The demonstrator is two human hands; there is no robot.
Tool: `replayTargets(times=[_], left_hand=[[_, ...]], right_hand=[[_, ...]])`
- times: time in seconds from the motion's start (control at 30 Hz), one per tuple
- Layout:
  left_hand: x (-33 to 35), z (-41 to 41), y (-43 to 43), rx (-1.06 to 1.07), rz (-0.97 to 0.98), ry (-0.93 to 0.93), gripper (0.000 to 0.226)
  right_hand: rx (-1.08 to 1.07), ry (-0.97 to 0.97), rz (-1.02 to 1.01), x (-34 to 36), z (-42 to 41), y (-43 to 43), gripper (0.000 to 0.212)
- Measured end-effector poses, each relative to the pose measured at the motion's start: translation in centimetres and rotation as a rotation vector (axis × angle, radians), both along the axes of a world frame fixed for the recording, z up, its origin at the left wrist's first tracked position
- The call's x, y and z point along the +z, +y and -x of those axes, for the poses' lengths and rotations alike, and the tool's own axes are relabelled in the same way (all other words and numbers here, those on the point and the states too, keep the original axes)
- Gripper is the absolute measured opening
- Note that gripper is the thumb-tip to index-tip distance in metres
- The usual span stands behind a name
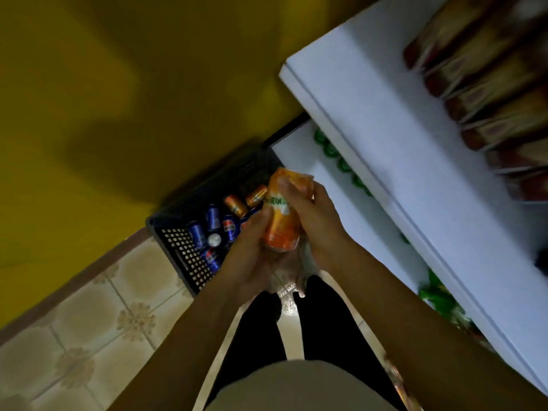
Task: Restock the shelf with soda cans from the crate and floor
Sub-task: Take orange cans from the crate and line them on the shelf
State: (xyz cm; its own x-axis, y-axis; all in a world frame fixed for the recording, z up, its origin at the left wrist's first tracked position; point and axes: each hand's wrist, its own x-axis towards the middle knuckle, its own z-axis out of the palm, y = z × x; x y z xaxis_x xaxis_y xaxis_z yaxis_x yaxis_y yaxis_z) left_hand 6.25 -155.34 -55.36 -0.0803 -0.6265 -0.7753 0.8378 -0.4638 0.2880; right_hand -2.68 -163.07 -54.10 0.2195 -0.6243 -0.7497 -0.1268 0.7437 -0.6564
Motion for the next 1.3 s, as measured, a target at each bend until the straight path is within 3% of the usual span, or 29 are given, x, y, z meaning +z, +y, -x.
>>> replayTargets(times=[0.17, 0.3, 0.43, 0.53, 0.63, 0.73, 0.9, 0.97, 1.03, 1.1, 1.2, 1.23, 1.3], left_hand=[[7.0, -0.7, 0.1, -0.134, 0.079, 0.089, 0.06], [12.5, 0.6, -1.0, -0.353, 0.225, 0.222, 0.067], [17.3, 3.7, -2.3, -0.529, 0.466, 0.461, 0.069], [22.3, 7.1, -3.6, -0.697, 0.564, 0.419, 0.061], [27.9, 10.4, -4.2, -0.61, 0.696, 0.145, 0.053], [32.2, 14.0, -4.1, -0.624, 0.882, -0.016, 0.044], [36.9, 20.5, -5.6, -0.717, 1.133, -0.198, 0.044], [38.5, 22.8, -6.4, -0.821, 1.234, -0.355, 0.044], [39.6, 24.6, -7.5, -0.962, 1.361, -0.653, 0.052], [40.1, 25.9, -8.9, -1.082, 1.479, -1.106, 0.07], [40.4, 27.1, -11.0, -1.256, 1.559, -1.937, 0.085], [40.4, 27.4, -11.4, -1.348, 1.571, -2.151, 0.087], [40.5, 28.2, -12.1, -1.526, 1.565, -2.403, 0.088]], right_hand=[[-0.065, -0.148, 0.1, 8.0, 4.2, 1.7, 0.04], [-0.053, -0.27, 0.287, 14.1, 6.7, 3.3, 0.056], [-0.013, -0.355, 0.445, 20.3, 9.3, 3.7, 0.055], [-0.122, -0.245, 0.656, 25.6, 12.2, 3.9, 0.063], [-0.264, -0.187, 0.783, 29.8, 15.5, 3.9, 0.067], [-0.355, -0.164, 0.842, 34.1, 18.8, 4.3, 0.068], [-0.346, 0.192, 0.988, 40.9, 25.1, 6.1, 0.056], [-0.35, 0.269, 0.984, 43.2, 27.9, 6.5, 0.049], [-0.369, 0.362, 0.982, 44.7, 30.7, 6.0, 0.045], [-0.391, 0.457, 0.978, 45.5, 33.1, 4.8, 0.05], [-0.41, 0.476, 0.939, 45.6, 35.9, 2.2, 0.059], [-0.416, 0.465, 0.933, 45.3, 36.5, 1.3, 0.058], [-0.424, 0.443, 0.933, 44.7, 37.3, -0.7, 0.057]])
